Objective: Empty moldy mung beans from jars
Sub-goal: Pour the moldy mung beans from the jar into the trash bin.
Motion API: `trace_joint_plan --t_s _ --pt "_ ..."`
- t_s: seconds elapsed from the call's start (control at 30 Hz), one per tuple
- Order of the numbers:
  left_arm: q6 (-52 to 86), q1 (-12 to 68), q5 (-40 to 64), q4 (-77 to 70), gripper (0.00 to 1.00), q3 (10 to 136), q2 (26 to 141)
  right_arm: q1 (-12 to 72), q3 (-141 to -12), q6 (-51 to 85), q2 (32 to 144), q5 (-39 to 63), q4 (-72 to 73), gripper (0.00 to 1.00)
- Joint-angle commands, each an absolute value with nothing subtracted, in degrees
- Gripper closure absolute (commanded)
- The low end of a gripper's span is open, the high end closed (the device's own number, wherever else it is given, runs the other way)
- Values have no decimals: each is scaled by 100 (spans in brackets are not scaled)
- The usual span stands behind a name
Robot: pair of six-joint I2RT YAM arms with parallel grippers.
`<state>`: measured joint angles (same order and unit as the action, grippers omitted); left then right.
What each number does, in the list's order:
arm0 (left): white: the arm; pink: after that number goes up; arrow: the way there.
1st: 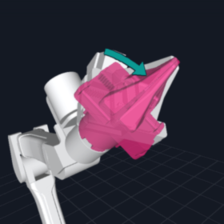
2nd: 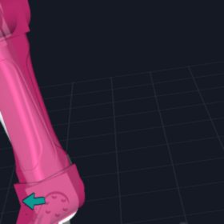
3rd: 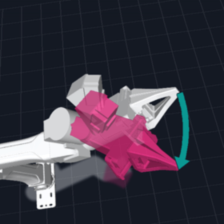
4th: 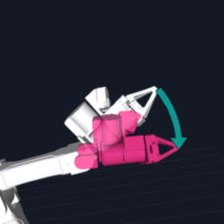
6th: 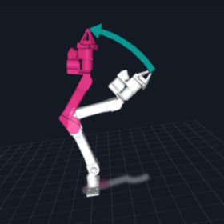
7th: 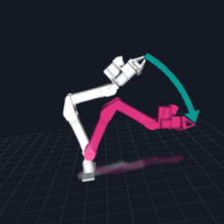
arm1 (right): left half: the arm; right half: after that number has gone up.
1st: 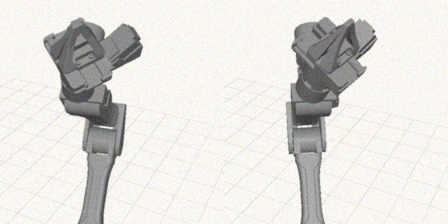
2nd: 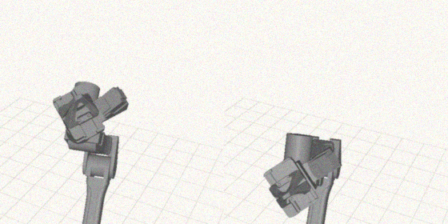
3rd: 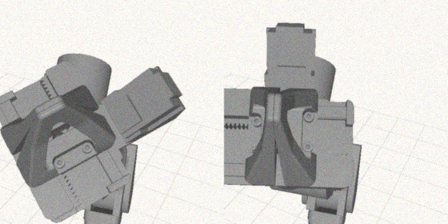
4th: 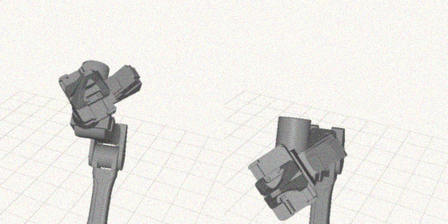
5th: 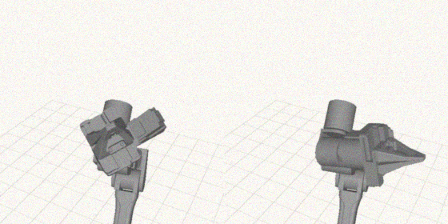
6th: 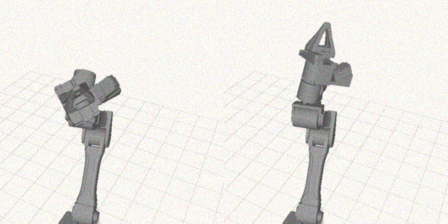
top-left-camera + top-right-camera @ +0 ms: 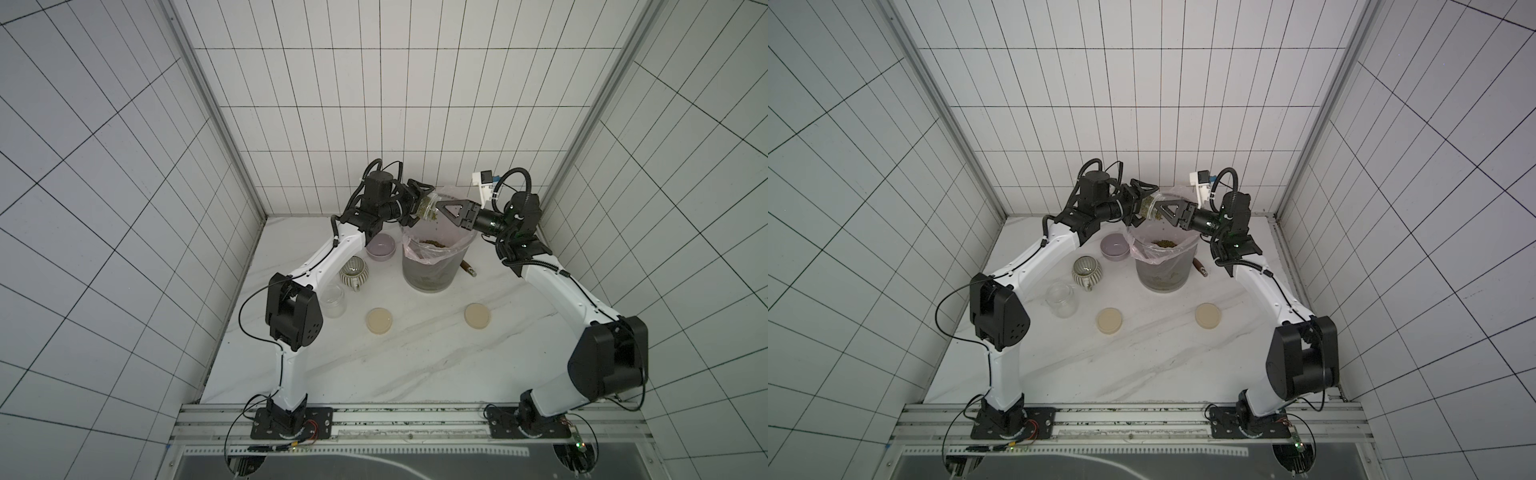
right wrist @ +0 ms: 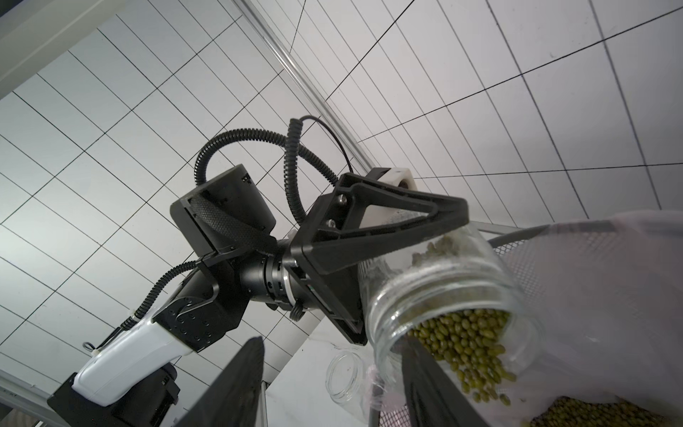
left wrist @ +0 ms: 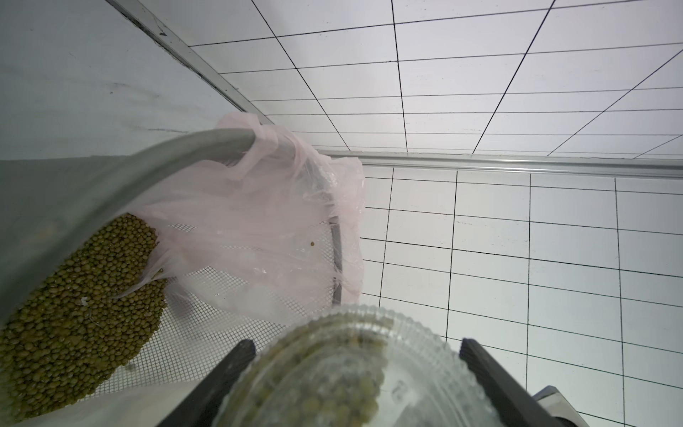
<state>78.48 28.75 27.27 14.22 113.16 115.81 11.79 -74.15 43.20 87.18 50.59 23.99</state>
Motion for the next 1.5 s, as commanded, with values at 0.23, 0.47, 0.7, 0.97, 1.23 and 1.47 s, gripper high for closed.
trace_joint_plan --t_s 0.23,0.47,0.7,0.97,1.23,1.47 --pt "6700 2937 2457 1125 35 11595 11820 783 -7250 3920 8125 4973 1799 38" --pt "5914 3021 2266 1148 35 11675 11852 719 -7234 3859 8016 5019 1603 38" --pt "4970 3208 1802 1457 34 11788 11756 672 -7195 3819 7908 5019 1512 38" --pt "4183 3386 1505 1676 34 11722 11724 655 -6882 3709 7629 4907 1358 38" --pt "3211 3569 1040 2064 34 11812 11660 650 -6676 3657 7410 4799 1198 37" --pt "2504 3733 573 2265 33 11796 11571 643 -6584 3635 7312 4780 1128 37"
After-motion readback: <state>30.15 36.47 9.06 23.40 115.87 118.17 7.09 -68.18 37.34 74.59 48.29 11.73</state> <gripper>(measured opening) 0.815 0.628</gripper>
